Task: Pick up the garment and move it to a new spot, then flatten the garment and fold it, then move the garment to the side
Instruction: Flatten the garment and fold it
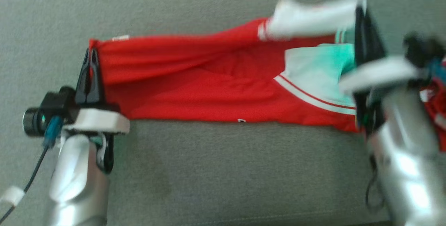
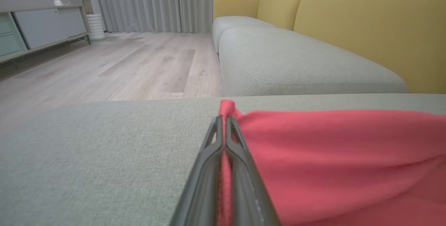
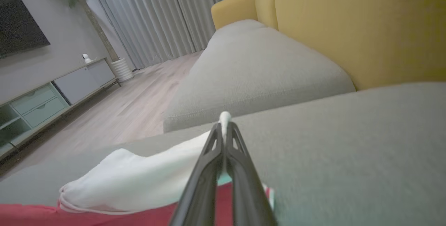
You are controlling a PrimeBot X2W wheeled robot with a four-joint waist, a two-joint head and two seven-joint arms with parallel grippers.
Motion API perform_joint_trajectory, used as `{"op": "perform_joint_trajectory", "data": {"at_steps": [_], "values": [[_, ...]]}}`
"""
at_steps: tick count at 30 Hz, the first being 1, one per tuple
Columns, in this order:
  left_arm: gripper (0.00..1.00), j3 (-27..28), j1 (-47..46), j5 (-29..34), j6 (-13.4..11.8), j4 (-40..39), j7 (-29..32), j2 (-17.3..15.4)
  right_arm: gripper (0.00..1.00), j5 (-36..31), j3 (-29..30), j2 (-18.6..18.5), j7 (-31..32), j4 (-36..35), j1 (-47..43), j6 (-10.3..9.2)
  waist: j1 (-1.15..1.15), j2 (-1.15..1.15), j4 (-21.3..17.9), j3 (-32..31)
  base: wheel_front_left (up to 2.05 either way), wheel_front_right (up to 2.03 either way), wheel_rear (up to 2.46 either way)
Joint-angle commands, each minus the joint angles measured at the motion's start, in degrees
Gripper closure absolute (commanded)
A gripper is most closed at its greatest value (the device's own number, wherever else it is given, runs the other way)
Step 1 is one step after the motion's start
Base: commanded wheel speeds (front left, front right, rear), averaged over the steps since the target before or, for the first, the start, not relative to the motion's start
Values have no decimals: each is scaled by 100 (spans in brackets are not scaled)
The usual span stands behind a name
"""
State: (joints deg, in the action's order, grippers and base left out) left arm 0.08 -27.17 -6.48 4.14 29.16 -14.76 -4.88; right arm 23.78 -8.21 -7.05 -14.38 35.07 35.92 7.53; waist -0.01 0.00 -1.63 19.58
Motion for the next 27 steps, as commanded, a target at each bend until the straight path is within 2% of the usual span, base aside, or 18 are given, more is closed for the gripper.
{"op": "perform_joint_trajectory", "data": {"at_steps": [1,5,6,8,9,10,11,14,22,27], "values": [[100,223,-47,30,28,-227,-24,-178,100,74,-118,19,-61,-257,-5,-4,1,0,-114,-125,0,0,0],[93,431,364,67,58,-295,-24,-103,100,598,-268,26,-61,-766,-1009,-4,1,0,-205,-252,0,0,0],[87,460,456,79,67,-268,-24,-81,100,684,-311,40,-61,-805,-1197,-4,1,0,-223,-283,0,0,0],[72,510,599,94,78,-194,-24,-35,100,815,-342,67,-62,-825,-1461,-4,1,0,-238,-338,0,0,0],[52,534,659,101,73,-116,-24,-12,99,850,-348,75,-58,-797,-1546,-4,1,0,-239,-369,0,0,0],[10,563,702,98,63,-59,-24,12,31,865,-342,82,-58,-770,-1602,-4,1,0,-234,-409,0,0,0],[0,595,739,105,42,-45,-24,33,0,869,-312,93,-59,-757,-1639,-4,1,0,-232,-451,0,0,0],[0,694,889,161,-85,-100,-24,82,0,645,-145,122,-60,-867,-1673,-4,1,0,-220,-567,0,0,0],[0,648,1587,415,-503,-508,-24,171,0,-858,305,314,-61,-1230,-2077,-4,1,0,-59,-1062,0,0,0],[0,501,2162,418,-552,-657,-24,190,0,-1265,438,403,-62,-1115,-2441,-4,1,0,83,-1433,0,0,0]]}}
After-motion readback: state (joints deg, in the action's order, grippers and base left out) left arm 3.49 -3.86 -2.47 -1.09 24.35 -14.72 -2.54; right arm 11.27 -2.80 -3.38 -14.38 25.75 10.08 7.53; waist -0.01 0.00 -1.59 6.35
